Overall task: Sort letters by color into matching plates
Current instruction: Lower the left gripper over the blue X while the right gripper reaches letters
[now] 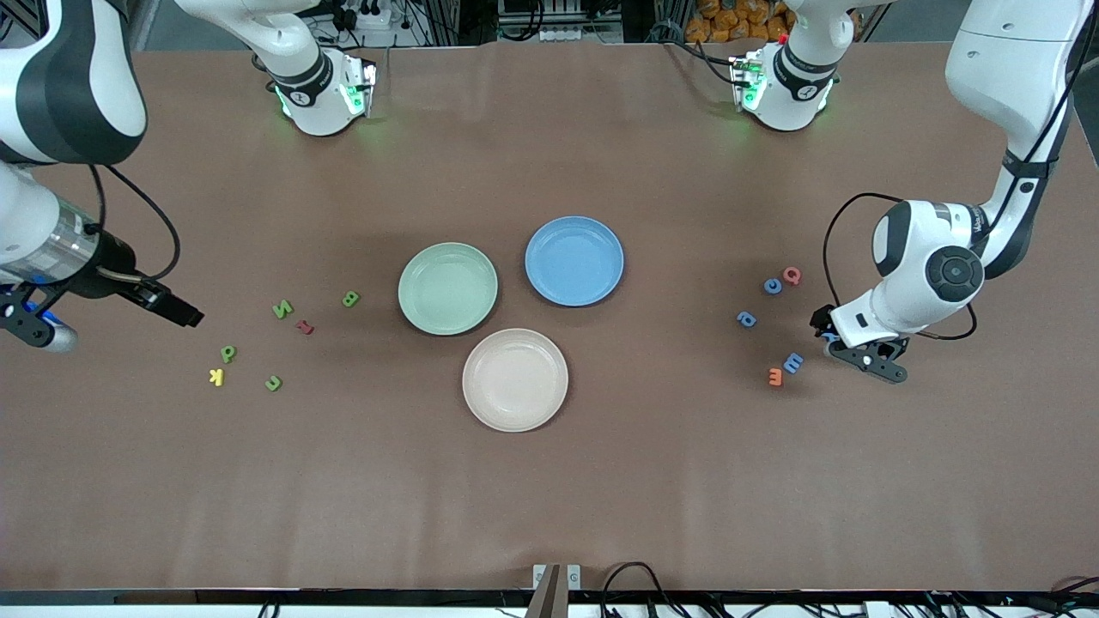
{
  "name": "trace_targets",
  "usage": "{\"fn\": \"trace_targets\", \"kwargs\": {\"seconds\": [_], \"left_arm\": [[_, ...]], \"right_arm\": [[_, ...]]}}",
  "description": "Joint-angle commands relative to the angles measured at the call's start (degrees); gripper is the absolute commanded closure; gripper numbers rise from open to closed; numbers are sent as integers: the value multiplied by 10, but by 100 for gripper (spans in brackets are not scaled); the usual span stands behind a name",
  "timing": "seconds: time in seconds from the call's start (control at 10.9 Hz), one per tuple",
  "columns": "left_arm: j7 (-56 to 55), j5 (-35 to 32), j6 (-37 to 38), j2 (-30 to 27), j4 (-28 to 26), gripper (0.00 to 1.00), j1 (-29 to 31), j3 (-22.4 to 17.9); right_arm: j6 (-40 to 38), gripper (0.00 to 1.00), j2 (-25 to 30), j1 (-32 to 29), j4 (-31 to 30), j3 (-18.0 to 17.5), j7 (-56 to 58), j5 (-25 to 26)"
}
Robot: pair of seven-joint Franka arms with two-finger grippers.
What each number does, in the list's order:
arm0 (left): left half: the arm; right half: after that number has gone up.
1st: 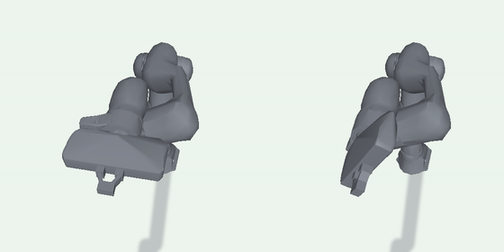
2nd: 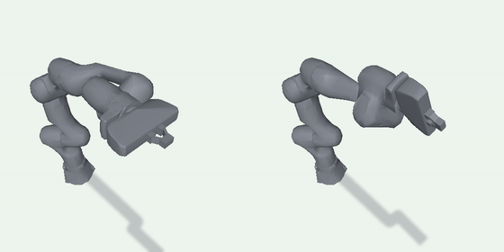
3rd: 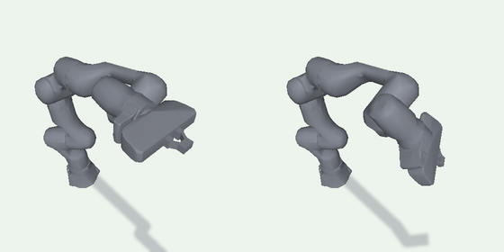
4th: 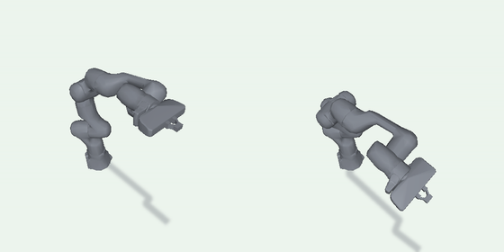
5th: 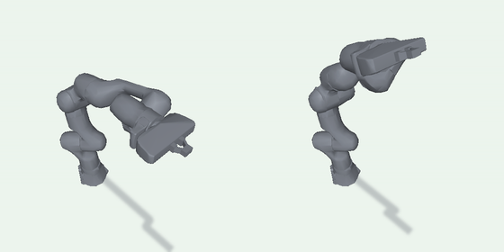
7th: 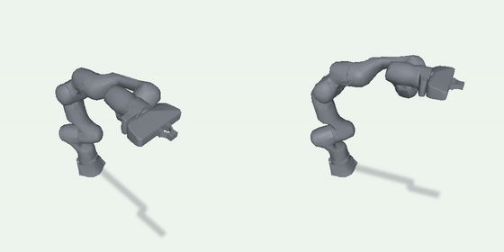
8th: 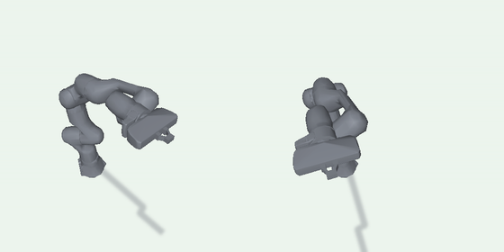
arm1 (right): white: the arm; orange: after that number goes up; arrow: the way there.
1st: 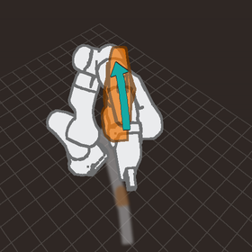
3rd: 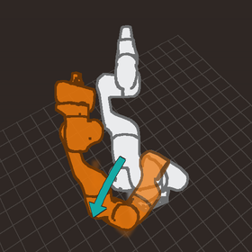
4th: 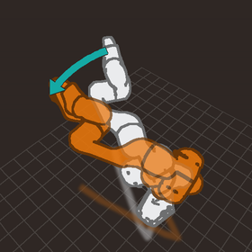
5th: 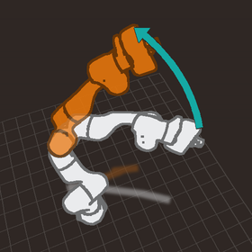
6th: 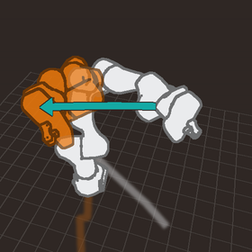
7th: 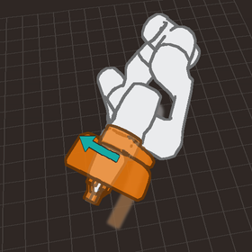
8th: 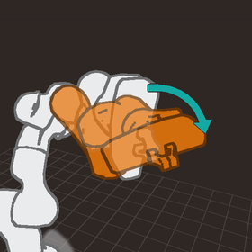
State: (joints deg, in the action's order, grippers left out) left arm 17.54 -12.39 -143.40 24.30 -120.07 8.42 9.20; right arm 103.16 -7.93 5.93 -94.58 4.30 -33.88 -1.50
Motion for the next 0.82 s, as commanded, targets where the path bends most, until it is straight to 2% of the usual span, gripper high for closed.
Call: {"fn": "trace_targets", "kwargs": {"seconds": [0.0, 0.18, 0.46, 0.55, 0.73], "left_arm": [[37, -16, -50, -6, -38, 0, 31, 6], [37, -11, -50, -6, -42, 0, 31, 6], [36, -3, -54, -2, -50, 0, 32, 15], [36, 1, -54, -2, -57, 3, 31, 16], [36, 3, -54, 3, -57, 4, 33, 16]], "right_arm": [[46, 0, 7, 6, -45, 1, -92, -28], [81, 0, 7, 12, -71, 2, -145, -63], [122, 0, -7, 33, -102, 2, -247, -63], [142, 0, -16, 38, -114, 2, -271, -62], [204, 0, -19, 45, -171, 1, -276, -63]]}}
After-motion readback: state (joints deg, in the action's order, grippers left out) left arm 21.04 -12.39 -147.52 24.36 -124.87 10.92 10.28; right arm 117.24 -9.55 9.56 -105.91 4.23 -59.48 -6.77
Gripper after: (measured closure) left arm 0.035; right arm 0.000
